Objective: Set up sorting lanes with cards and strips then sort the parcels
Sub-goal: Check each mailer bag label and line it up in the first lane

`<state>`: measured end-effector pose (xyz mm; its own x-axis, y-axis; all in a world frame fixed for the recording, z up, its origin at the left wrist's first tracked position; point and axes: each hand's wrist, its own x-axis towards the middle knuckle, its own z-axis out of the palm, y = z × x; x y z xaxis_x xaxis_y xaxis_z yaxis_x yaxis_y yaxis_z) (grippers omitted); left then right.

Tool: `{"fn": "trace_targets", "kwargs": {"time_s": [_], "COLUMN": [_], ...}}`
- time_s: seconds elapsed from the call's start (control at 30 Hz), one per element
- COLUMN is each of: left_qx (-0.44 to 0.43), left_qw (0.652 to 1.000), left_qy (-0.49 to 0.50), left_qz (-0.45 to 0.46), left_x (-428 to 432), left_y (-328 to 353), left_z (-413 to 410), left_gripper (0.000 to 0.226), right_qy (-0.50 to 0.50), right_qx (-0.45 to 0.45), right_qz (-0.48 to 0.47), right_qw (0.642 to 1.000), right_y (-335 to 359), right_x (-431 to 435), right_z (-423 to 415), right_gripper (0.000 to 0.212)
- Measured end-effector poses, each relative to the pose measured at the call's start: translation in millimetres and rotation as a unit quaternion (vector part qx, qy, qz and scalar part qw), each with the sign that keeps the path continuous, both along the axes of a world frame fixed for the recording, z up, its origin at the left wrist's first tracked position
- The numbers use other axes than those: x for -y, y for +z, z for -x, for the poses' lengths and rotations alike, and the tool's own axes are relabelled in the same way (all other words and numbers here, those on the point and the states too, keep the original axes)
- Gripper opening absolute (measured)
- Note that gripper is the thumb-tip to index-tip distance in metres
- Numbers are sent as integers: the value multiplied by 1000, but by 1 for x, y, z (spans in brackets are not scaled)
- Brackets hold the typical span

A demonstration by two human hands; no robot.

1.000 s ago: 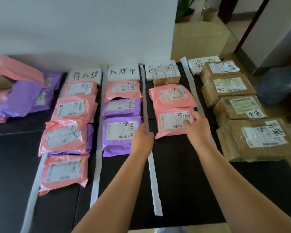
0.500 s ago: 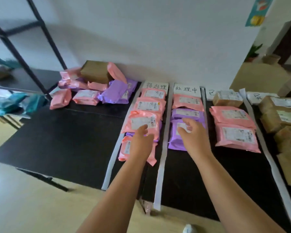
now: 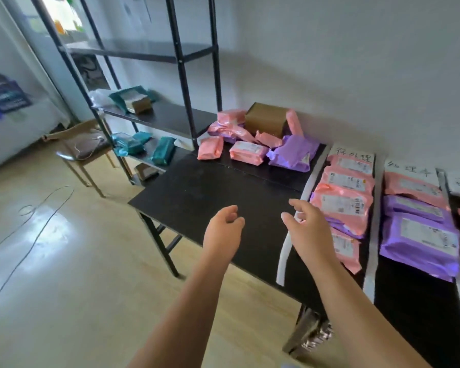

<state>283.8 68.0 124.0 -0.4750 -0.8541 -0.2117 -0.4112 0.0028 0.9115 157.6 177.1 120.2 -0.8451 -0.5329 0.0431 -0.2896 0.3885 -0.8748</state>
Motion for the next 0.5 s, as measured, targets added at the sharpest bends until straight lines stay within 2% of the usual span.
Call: {"fn": "trace_targets", "kwargs": {"time_s": [0.27,0.5], "left_qx": [-4,31], "left_qw": [1000,999], "left_qy": [23,4], "left_qz": [-8,4], "left_x": [78,188], "left_y": [-6,-20], "left_z": [-10,30], "left_gripper": [43,42], "right_qy": [41,13], "right_qx": [0,22], "right_qz": [-19,-13], "right_qw": [999,1000], "right_y": [-6,-22], "right_x": [93,204], "right_z": [-3,41], "right_gripper": [36,37]}}
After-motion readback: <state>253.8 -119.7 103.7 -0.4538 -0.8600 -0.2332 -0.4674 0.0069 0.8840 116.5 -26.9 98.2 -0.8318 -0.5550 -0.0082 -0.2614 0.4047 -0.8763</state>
